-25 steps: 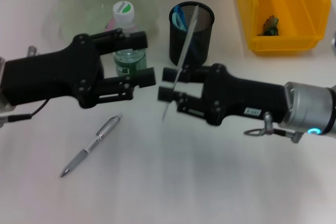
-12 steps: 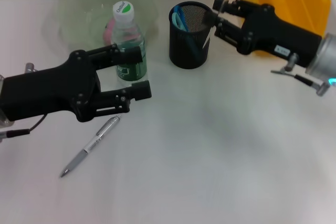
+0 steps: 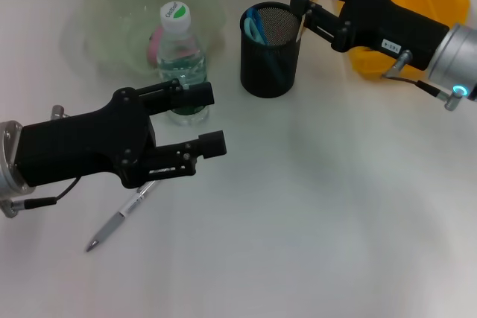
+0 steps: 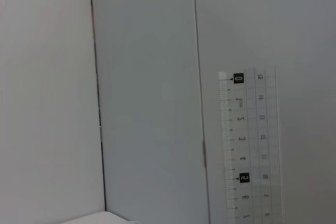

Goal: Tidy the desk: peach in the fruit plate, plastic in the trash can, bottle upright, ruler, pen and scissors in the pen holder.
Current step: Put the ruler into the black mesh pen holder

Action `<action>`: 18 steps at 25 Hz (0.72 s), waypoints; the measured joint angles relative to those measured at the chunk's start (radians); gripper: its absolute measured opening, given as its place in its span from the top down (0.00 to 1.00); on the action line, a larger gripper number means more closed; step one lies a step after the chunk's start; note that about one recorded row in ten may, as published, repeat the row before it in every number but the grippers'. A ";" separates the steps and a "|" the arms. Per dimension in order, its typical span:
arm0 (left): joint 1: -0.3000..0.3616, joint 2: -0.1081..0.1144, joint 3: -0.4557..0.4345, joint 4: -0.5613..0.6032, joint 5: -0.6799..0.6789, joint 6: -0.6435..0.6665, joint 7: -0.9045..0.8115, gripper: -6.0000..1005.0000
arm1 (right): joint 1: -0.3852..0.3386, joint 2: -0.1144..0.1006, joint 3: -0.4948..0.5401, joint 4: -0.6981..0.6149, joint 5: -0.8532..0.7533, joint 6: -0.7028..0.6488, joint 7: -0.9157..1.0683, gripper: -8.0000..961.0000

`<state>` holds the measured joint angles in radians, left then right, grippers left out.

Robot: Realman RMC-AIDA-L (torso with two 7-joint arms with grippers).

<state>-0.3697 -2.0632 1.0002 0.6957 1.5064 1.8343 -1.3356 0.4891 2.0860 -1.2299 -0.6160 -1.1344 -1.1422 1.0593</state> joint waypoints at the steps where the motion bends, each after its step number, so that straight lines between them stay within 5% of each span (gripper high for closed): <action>1: 0.000 0.000 0.000 -0.002 0.000 0.000 0.000 0.27 | 0.004 0.000 -0.002 0.000 0.000 0.012 -0.002 0.57; 13: -0.014 -0.004 -0.002 -0.009 0.000 -0.022 -0.002 0.27 | 0.095 0.006 -0.006 0.113 0.035 0.101 -0.110 0.56; 18: -0.081 -0.002 -0.001 -0.078 0.000 -0.067 0.000 0.27 | 0.137 0.006 -0.006 0.200 0.124 0.125 -0.204 0.56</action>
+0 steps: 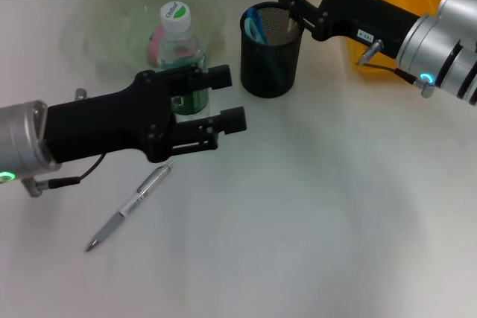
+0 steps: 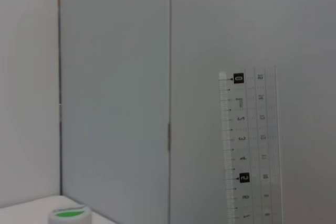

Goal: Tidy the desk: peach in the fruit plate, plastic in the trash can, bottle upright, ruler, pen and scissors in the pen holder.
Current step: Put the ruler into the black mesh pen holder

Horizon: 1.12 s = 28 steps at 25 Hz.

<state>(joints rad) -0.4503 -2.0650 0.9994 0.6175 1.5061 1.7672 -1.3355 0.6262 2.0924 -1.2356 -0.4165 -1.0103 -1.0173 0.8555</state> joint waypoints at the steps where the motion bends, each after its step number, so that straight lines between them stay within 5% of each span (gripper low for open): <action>1: -0.003 0.000 0.000 -0.003 0.000 -0.006 0.000 0.27 | 0.003 0.000 0.000 0.010 0.018 0.000 -0.014 0.56; 28: -0.006 0.002 -0.005 -0.005 0.000 -0.037 0.001 0.27 | 0.085 0.000 -0.001 0.160 0.059 0.081 -0.059 0.55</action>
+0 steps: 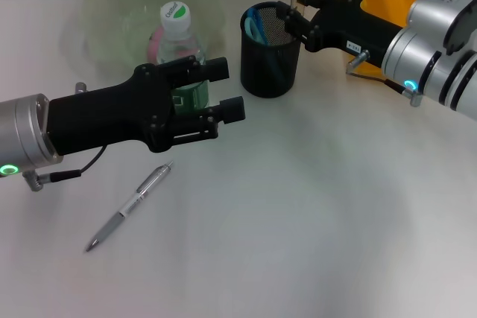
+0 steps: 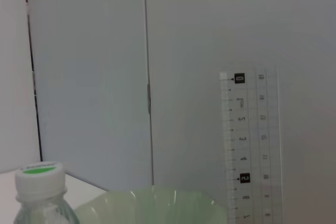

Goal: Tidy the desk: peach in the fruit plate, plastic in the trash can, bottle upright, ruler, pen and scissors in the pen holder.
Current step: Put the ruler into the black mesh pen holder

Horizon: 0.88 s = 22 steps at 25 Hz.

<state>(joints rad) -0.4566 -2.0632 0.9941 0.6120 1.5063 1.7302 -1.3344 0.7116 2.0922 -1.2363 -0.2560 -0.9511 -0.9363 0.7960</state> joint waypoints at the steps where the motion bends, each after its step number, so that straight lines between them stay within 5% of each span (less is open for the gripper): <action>1: 0.000 0.000 0.000 0.000 0.000 0.000 0.000 0.27 | 0.000 0.000 0.000 0.000 0.000 0.000 0.000 0.55; 22: 0.006 0.000 -0.002 0.000 0.000 -0.002 0.000 0.27 | -0.025 0.000 -0.008 -0.003 -0.001 -0.050 -0.006 0.54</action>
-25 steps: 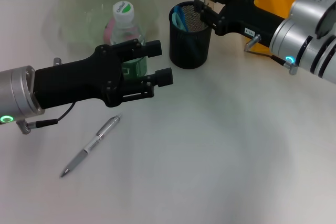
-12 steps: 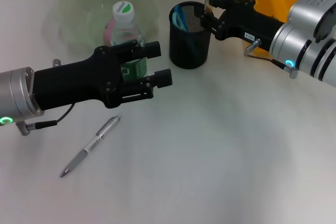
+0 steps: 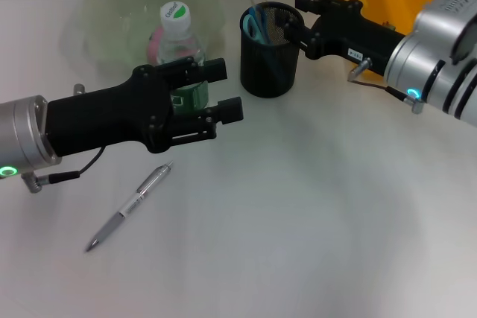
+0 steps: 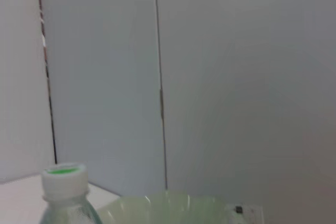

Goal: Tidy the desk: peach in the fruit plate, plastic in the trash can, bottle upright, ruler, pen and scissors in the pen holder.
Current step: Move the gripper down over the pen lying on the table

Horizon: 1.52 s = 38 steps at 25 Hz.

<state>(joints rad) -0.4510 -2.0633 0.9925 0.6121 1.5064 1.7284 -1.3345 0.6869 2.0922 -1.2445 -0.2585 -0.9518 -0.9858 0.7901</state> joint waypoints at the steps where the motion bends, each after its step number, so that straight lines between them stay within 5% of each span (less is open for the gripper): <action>1: 0.001 0.000 -0.001 0.000 0.000 -0.001 0.000 0.27 | -0.018 0.000 0.007 -0.005 0.004 -0.039 -0.014 0.54; 13: 0.009 0.006 0.003 0.003 0.008 -0.004 -0.004 0.27 | -0.186 -0.004 0.011 -0.017 0.069 -0.264 -0.044 0.54; 23: -0.001 0.023 -0.002 0.098 0.193 -0.054 -0.170 0.27 | -0.300 -0.002 0.011 0.004 0.073 -0.412 -0.045 0.54; 28: -0.019 0.018 -0.002 0.348 0.454 -0.105 -0.512 0.27 | -0.290 -0.002 0.011 0.039 0.078 -0.414 -0.045 0.54; 38: -0.127 -0.004 0.056 0.508 0.808 -0.105 -0.954 0.28 | -0.282 -0.001 0.011 0.066 0.078 -0.407 -0.045 0.54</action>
<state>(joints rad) -0.5783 -2.0671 1.0489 1.1203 2.3148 1.6237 -2.2885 0.4054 2.0912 -1.2332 -0.1926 -0.8739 -1.3926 0.7454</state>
